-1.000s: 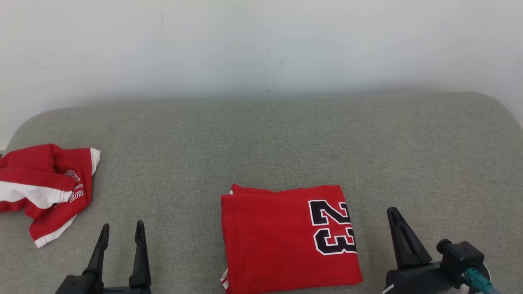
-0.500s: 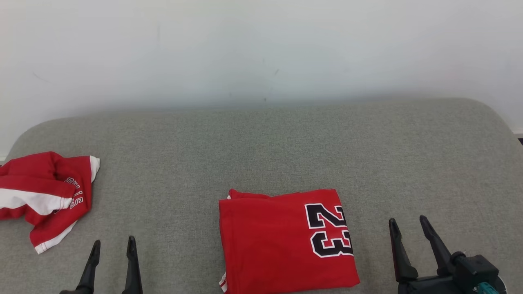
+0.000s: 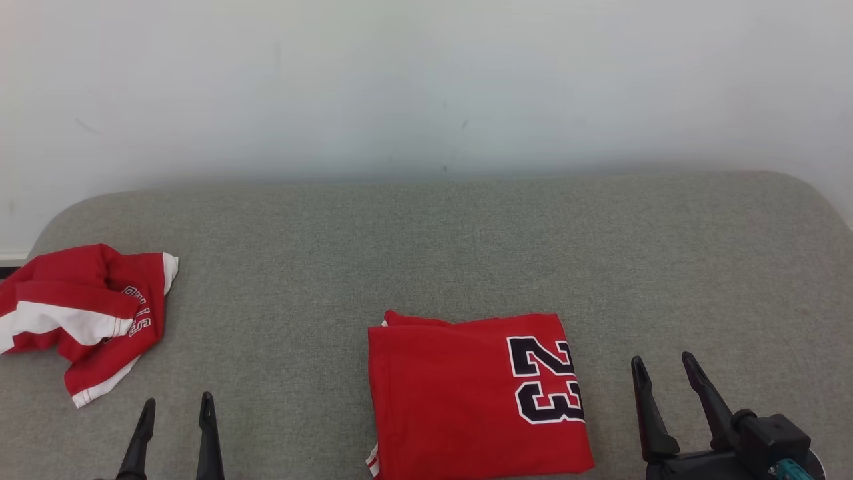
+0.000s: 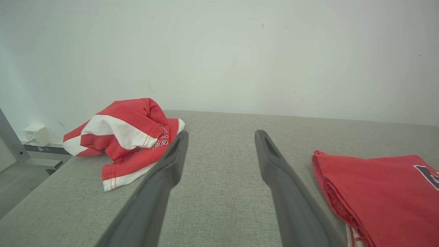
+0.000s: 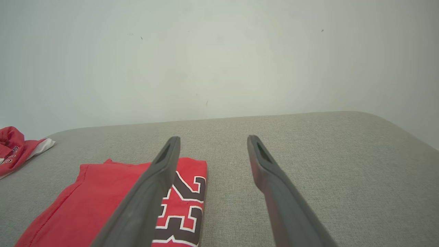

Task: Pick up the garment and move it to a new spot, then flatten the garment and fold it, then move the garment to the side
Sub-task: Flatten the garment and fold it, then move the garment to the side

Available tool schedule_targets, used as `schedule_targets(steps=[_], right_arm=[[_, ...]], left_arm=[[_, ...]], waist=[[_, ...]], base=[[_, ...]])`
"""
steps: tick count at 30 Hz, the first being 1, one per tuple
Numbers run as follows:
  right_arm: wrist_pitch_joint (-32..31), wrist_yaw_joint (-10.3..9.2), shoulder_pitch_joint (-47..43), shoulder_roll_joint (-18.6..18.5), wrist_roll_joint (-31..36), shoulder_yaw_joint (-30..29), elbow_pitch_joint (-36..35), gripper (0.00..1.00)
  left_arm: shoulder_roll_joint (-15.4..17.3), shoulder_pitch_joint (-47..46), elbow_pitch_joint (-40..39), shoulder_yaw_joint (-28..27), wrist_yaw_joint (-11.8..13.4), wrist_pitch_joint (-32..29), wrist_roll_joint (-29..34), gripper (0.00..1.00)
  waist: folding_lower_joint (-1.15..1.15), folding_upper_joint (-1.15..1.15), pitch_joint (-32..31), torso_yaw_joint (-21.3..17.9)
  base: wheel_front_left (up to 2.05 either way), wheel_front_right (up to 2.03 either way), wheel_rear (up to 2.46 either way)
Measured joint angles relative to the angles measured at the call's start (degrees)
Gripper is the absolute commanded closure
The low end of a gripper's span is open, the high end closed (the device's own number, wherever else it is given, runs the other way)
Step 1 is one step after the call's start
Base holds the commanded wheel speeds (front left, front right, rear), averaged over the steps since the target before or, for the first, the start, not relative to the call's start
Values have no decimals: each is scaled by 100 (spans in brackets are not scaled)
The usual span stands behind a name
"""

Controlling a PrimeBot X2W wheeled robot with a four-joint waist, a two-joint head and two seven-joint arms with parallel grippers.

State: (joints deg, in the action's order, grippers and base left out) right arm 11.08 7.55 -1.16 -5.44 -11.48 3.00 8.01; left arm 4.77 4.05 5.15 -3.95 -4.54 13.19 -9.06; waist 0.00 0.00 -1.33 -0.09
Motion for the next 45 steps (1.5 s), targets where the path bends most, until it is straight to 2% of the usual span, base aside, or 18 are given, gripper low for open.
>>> schedule_targets(steps=[26,39,45], right_arm=[[-202,0,150,87,18,77,116,0],[-1025,0,1239,1,1,46,1315,0],[-1059,0,1472,19,-7,97,1834,0]], left_arm=[[110,61,-138,132,49,-152,-103,0],[77,-111,-75,354,58,-141,-142,0],[65,-269,-22,426,56,-109,-154,0]], waist=[[0,0,34,50],[1,0,275,281],[1,1,454,376]], base=[[0,0,0],[0,0,0],[0,0,0]])
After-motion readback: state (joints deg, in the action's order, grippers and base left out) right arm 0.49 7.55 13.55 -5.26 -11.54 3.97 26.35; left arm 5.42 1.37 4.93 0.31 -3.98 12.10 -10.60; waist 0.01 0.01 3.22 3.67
